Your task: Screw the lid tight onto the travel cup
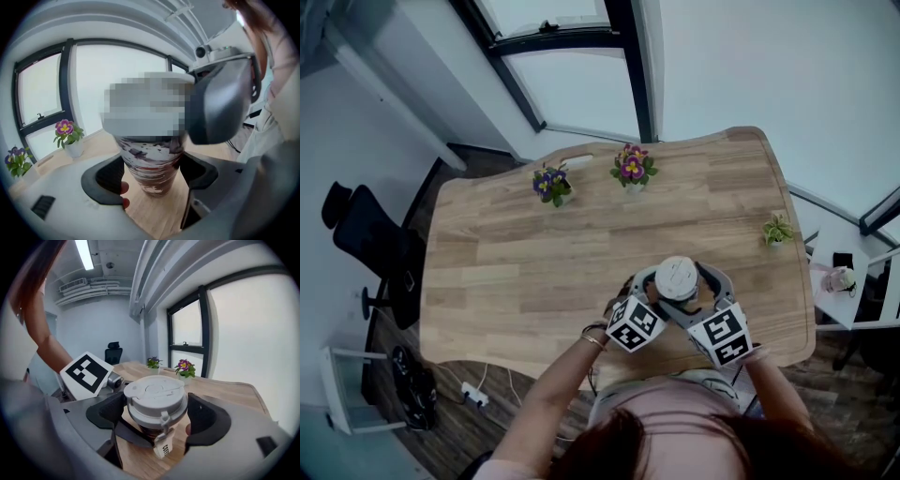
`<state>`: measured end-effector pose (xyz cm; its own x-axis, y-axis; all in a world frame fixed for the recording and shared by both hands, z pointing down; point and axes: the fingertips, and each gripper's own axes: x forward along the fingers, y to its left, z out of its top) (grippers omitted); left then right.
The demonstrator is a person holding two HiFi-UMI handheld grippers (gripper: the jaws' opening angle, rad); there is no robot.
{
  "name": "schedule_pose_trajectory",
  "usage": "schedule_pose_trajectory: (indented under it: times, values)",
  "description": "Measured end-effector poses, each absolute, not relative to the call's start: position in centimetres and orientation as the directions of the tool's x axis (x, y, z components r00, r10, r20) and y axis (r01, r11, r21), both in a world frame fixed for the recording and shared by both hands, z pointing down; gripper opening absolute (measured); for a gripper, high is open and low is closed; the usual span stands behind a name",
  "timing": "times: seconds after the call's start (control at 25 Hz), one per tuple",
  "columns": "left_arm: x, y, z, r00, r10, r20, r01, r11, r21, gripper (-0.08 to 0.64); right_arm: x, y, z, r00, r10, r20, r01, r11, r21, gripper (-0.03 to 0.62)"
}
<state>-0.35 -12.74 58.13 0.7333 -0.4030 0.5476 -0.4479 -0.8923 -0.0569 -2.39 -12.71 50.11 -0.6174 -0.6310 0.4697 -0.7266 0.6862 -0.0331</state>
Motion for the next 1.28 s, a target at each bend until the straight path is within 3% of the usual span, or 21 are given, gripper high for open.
schedule_pose_trajectory:
  times: [0.16, 0.28, 0.6, 0.8, 1.0, 1.28]
  values:
    - [-0.3, -12.0, 58.2, 0.762, -0.285, 0.581, -0.311, -0.949, -0.058, 0.357, -2.4, -12.4, 50.2, -0.691, -0.511, 0.512, -0.602, 0.798, -0.015, 0.385]
    - [-0.3, -12.0, 58.2, 0.759, -0.269, 0.592, -0.292, -0.955, -0.06, 0.357, -2.6, -12.4, 50.1, -0.712, -0.486, 0.507, -0.568, 0.823, -0.007, 0.383]
    - [-0.2, -12.7, 58.1, 0.719, -0.424, 0.551, -0.469, -0.881, -0.065, 0.357, -2.1, -13.2, 49.8, -0.553, -0.726, 0.408, -0.791, 0.611, 0.015, 0.383]
    - [-0.4, -12.5, 58.2, 0.747, -0.355, 0.563, -0.392, -0.918, -0.058, 0.357, -2.1, -12.6, 50.6, -0.652, -0.582, 0.485, -0.685, 0.727, -0.049, 0.383]
    - [-0.1, -12.3, 58.2, 0.752, -0.297, 0.588, -0.326, -0.944, -0.059, 0.357, -2.3, -12.6, 50.4, -0.696, -0.518, 0.497, -0.588, 0.808, 0.018, 0.383]
    - [0.0, -13.0, 58.0, 0.71, -0.434, 0.554, -0.476, -0.876, -0.077, 0.357, -1.8, -13.2, 50.1, -0.541, -0.727, 0.424, -0.79, 0.612, 0.041, 0.383]
